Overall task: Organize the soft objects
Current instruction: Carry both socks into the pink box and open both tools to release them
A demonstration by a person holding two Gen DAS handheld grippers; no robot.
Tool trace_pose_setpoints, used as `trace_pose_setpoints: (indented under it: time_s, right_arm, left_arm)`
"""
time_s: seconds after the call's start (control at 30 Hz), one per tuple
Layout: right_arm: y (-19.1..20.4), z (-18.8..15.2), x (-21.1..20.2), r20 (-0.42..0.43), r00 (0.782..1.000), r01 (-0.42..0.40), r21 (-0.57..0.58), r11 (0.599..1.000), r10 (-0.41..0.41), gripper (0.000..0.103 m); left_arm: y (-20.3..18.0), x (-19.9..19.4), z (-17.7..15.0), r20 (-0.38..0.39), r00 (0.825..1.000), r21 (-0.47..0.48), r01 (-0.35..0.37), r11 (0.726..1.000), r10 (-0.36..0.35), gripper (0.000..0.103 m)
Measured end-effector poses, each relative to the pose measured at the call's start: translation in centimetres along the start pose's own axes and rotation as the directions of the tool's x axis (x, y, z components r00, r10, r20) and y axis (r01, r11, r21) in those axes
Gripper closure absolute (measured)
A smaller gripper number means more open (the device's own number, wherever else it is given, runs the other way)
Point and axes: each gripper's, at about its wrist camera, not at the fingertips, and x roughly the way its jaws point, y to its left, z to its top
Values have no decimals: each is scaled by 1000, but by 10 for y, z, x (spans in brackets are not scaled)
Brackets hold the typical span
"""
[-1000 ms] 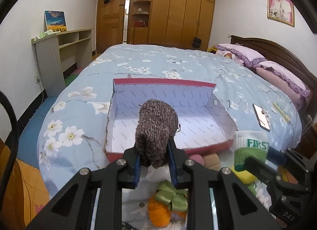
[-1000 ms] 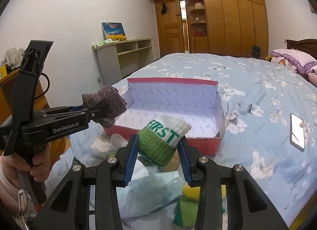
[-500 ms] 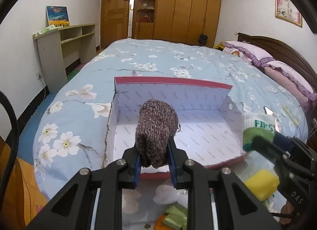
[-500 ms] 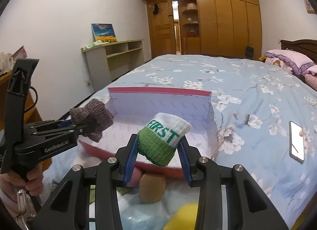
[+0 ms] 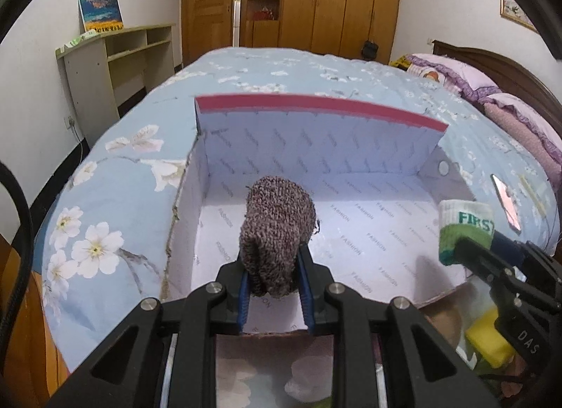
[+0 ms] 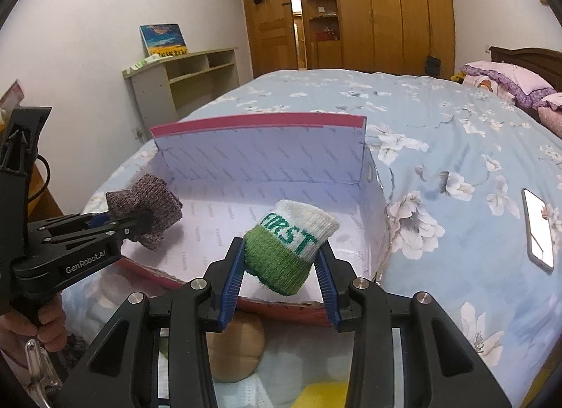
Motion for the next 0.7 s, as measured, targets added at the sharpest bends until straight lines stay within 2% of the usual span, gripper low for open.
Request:
trace_pose_setpoints:
  time_s: [0.1, 0.27, 0.37, 0.57, 0.7]
  right_arm:
    - [-1, -2, 3, -10, 1000, 4, 6, 1000, -4, 62]
    - [-4, -5, 5, -15, 1000, 4, 26, 1000, -3, 61]
    - [-4, -7, 4, -4, 1000, 5, 22, 1000, -4, 58]
    - [-3, -6, 2, 19, 1000, 0, 23, 1000, -1, 52]
    - [-3, -5, -1, 34, 999, -10, 23, 1000, 9, 52]
  left_arm:
    - [2, 9, -2, -29, 1000, -12, 1, 1000, -2, 79]
    - [1, 9, -4, -13, 999, -3, -30, 1000, 30, 56]
    - [-1, 8, -4, -10, 1000, 3, -25, 1000, 25, 50]
    - [0, -3, -3, 2, 1000, 5, -18, 1000, 18, 50]
    - [0, -13, -3, 16, 1000, 7, -22, 1000, 21, 50]
